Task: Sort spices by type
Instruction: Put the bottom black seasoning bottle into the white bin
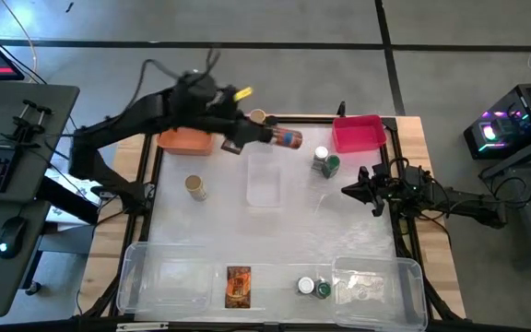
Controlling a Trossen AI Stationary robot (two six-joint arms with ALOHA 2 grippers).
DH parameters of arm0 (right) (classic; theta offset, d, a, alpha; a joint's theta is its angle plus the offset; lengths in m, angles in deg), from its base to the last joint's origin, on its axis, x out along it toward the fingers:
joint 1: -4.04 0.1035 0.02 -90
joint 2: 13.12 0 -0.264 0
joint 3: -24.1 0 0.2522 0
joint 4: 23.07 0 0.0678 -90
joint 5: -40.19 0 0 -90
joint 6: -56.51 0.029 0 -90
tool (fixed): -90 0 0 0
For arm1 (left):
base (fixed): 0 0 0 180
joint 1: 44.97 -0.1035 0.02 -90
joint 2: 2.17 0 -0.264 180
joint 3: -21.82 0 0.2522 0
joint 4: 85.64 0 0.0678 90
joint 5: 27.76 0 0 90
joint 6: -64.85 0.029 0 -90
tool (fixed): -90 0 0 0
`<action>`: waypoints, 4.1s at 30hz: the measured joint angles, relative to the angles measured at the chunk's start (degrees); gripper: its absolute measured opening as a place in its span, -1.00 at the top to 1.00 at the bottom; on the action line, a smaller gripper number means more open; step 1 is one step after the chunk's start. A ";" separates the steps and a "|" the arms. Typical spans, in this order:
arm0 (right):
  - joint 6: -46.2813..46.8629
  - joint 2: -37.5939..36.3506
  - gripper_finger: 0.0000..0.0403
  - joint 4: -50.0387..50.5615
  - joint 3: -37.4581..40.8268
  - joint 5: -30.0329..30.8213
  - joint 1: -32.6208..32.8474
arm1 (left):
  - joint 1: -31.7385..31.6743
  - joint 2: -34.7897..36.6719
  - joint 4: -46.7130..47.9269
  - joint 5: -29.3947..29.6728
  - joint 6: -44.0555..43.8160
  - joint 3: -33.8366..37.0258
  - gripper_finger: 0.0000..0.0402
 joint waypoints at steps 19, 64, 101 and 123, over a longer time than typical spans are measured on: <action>0.00 0.02 1.00 0.02 0.00 0.00 0.00 | 12.52 8.83 -6.08 6.85 47.65 -0.02 0.17; 0.00 -0.02 1.00 0.02 0.00 -0.02 0.00 | -6.38 -8.13 35.48 -25.39 -5.34 12.39 0.18; 0.00 0.02 1.00 0.00 0.00 -0.01 -0.01 | -6.18 -37.52 42.46 7.20 43.45 -16.39 0.18; 0.00 0.02 1.00 -0.01 0.00 -0.02 -0.02 | -5.15 -43.38 38.95 12.83 46.66 -16.39 0.01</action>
